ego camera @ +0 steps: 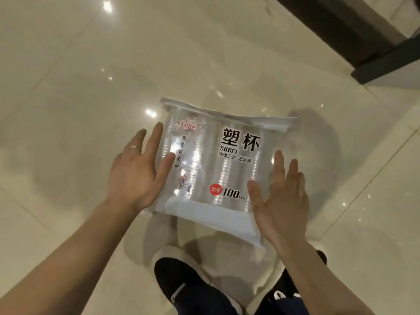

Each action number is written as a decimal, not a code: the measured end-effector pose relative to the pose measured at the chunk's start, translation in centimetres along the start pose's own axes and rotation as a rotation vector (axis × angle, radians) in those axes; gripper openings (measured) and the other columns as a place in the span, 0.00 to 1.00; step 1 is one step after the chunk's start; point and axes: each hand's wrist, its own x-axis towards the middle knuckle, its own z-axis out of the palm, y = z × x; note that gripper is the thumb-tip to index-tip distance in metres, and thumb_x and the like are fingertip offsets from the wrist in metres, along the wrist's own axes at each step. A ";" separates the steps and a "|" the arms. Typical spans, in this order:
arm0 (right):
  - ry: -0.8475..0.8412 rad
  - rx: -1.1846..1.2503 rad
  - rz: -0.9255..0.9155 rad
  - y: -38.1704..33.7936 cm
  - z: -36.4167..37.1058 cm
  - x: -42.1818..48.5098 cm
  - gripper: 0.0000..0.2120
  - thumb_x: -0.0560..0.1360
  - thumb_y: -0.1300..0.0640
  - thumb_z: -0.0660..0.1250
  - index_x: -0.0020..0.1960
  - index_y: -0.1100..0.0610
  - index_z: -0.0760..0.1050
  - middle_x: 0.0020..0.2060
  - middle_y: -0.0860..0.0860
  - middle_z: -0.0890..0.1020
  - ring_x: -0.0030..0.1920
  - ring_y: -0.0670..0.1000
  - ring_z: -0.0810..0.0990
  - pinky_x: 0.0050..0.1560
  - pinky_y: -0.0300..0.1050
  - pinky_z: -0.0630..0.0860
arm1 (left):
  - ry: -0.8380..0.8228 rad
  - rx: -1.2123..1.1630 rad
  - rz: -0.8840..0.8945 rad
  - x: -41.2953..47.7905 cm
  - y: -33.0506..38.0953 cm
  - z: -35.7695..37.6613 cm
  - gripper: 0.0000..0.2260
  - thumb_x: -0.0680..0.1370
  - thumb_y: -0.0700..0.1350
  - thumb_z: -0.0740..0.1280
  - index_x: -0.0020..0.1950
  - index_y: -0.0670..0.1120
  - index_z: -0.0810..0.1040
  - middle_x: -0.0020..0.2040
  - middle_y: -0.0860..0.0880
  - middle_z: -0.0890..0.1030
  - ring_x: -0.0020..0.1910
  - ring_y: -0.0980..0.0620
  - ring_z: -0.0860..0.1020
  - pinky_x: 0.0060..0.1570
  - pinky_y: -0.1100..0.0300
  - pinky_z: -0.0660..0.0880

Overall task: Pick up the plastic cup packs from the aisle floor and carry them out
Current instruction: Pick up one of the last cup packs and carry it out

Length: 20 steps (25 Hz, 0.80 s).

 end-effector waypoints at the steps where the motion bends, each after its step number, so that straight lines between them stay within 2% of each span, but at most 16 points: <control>1: -0.012 0.006 0.016 0.4 1.0 0.4 0.35 0.77 0.32 0.47 0.73 0.35 0.26 0.79 0.53 0.42 0.79 0.56 0.43 0.76 0.57 0.49 | -0.002 -0.025 -0.005 0.3 -0.4 1.0 0.31 0.78 0.68 0.44 0.80 0.60 0.46 0.77 0.41 0.61 0.74 0.41 0.63 0.65 0.42 0.67; 3: -0.020 0.037 0.026 1.0 3.0 1.0 0.34 0.77 0.31 0.44 0.72 0.34 0.25 0.79 0.54 0.44 0.79 0.56 0.44 0.76 0.57 0.48 | -0.028 -0.111 -0.016 0.6 -1.0 2.8 0.31 0.77 0.69 0.46 0.78 0.63 0.42 0.76 0.45 0.62 0.70 0.41 0.68 0.58 0.45 0.71; 5: -0.001 0.097 -0.001 1.1 4.4 1.3 0.33 0.76 0.30 0.43 0.74 0.35 0.28 0.79 0.52 0.49 0.79 0.54 0.47 0.77 0.57 0.49 | -0.058 -0.203 -0.027 0.6 -1.0 4.0 0.32 0.77 0.69 0.47 0.78 0.64 0.39 0.74 0.45 0.64 0.64 0.42 0.72 0.52 0.50 0.70; 8: 0.040 0.239 -0.059 0.4 4.8 1.1 0.34 0.78 0.33 0.47 0.75 0.35 0.31 0.79 0.46 0.52 0.78 0.49 0.50 0.76 0.56 0.53 | -0.041 -0.264 -0.035 0.0 -0.6 4.4 0.33 0.76 0.67 0.48 0.78 0.63 0.38 0.72 0.44 0.65 0.56 0.44 0.74 0.48 0.54 0.67; 11: 0.074 0.326 -0.097 -0.8 3.0 0.4 0.32 0.80 0.35 0.50 0.75 0.34 0.32 0.79 0.44 0.50 0.78 0.47 0.52 0.73 0.54 0.60 | 0.001 -0.304 -0.055 -1.1 0.0 2.8 0.34 0.76 0.66 0.50 0.78 0.63 0.39 0.72 0.44 0.64 0.61 0.42 0.74 0.48 0.55 0.66; 15: 0.127 0.344 -0.195 -5.1 -3.3 -1.8 0.33 0.80 0.41 0.53 0.78 0.40 0.38 0.78 0.48 0.53 0.74 0.44 0.57 0.61 0.45 0.63 | 0.116 -0.361 -0.071 -3.7 0.7 -4.4 0.33 0.77 0.65 0.51 0.79 0.62 0.40 0.71 0.44 0.66 0.61 0.44 0.73 0.48 0.56 0.65; 18: 0.186 0.330 -0.285 -10.1 -9.4 -3.5 0.32 0.80 0.42 0.55 0.79 0.41 0.42 0.76 0.47 0.59 0.65 0.35 0.60 0.58 0.43 0.63 | 0.228 -0.404 -0.115 -5.4 1.0 -12.0 0.32 0.78 0.65 0.52 0.79 0.63 0.42 0.72 0.43 0.66 0.60 0.46 0.72 0.49 0.57 0.64; 20: 0.245 0.328 -0.366 -14.5 -14.5 -4.6 0.32 0.80 0.41 0.55 0.79 0.41 0.44 0.74 0.47 0.62 0.65 0.37 0.63 0.57 0.43 0.65 | 0.319 -0.434 -0.152 -6.5 1.2 -18.3 0.32 0.78 0.64 0.52 0.79 0.62 0.44 0.73 0.43 0.65 0.63 0.45 0.70 0.50 0.59 0.62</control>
